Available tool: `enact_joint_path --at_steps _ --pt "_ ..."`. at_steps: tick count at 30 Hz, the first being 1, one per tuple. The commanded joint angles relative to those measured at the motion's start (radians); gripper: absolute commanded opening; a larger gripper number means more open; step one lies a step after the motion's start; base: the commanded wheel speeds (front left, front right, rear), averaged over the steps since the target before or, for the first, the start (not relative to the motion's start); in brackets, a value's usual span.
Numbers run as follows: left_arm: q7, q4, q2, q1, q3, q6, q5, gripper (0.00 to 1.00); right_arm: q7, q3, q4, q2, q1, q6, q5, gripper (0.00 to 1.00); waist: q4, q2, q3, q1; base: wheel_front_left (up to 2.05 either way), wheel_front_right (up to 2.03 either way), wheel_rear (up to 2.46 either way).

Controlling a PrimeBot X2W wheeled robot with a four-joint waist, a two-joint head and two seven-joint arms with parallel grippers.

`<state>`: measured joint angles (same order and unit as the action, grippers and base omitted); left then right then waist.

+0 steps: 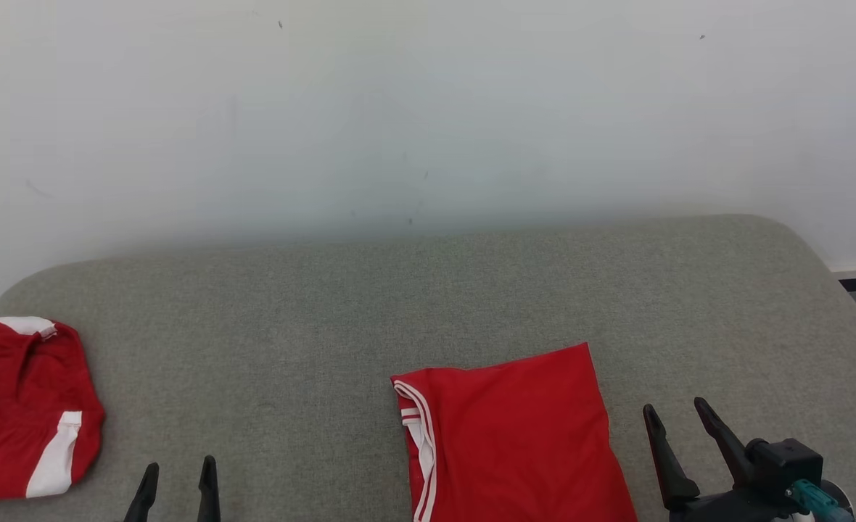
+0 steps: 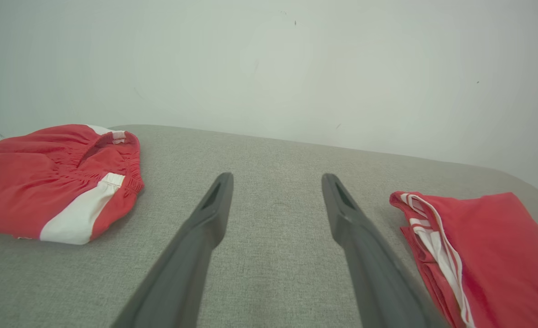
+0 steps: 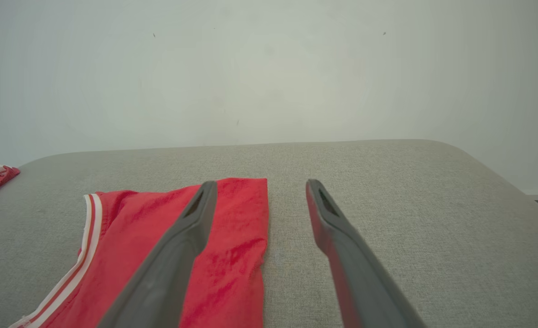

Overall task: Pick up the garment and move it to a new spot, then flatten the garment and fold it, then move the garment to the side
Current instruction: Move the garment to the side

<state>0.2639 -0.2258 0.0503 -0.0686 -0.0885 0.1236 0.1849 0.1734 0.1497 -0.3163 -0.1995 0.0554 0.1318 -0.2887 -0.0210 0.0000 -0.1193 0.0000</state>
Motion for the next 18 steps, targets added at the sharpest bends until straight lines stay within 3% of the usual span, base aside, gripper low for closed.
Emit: enact_joint_path --at_steps 1,18 --pt "0.0 -0.003 0.0 -0.01 -0.004 0.003 -0.004 1.0 0.008 0.004 -0.011 -0.009 0.009 -0.002 -0.006 1.0 0.0 0.0 -0.001 0.0 0.0 0.0 0.0" --pt "0.0 -0.015 0.0 0.001 -0.009 0.005 -0.015 1.0 0.047 0.007 -0.058 0.005 0.024 -0.002 -0.014 1.0 0.0 0.0 0.012 0.0 0.0 0.0 0.0"
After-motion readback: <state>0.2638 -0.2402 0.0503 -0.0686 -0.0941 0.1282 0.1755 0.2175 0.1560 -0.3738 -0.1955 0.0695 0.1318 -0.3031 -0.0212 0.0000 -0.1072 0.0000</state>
